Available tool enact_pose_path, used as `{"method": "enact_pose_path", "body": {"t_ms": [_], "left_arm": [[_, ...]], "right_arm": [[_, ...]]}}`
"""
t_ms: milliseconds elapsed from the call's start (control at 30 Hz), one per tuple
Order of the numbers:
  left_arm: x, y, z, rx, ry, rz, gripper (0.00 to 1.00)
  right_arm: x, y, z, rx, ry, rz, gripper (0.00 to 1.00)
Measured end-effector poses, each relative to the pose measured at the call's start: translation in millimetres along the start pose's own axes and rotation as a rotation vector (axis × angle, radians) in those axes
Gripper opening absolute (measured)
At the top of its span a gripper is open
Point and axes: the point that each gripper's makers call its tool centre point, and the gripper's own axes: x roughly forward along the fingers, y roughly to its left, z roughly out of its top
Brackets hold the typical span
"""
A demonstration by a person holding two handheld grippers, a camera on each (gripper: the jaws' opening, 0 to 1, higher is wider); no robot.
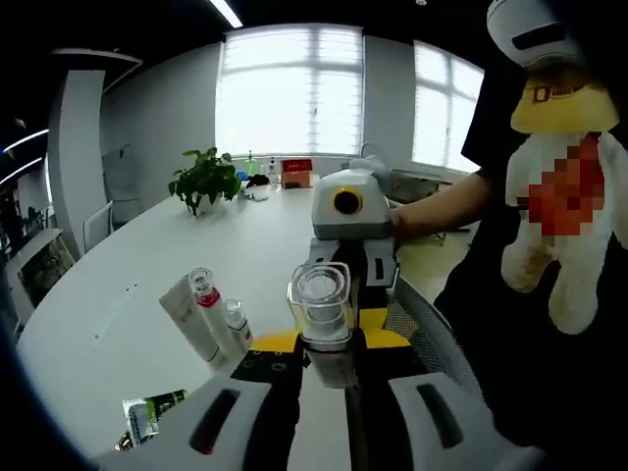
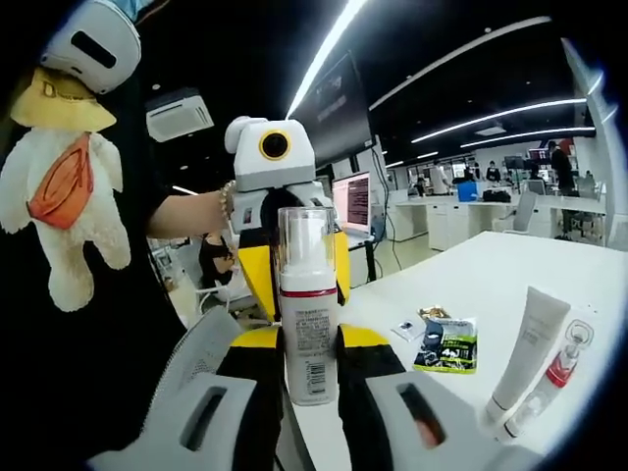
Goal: Arrange the skincare products in the storage area until every visible bottle or jar stands upright without overlapping.
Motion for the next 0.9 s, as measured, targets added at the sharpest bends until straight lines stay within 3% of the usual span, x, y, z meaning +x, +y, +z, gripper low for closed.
{"method": "enact_pose_path", "body": {"t_ms": [200,533,900], "left_arm": [[8,8.8,-8.3,0.026,0.023,0.029,0.24],[19,19.0,-15.7,0.033,0.026,0.022,0.23],[38,35.8,-25.5,0.04,0.045,0.017,0.23]], "right_arm": [[-1,-12,-9.6,-0.03,0.042,-0.057,0.2],[-3,-28,-22.8,0.001,0.079,-0.16,0.22],[-7,-43,-40.7,0.036,0.11,-0.263,0.37]]}}
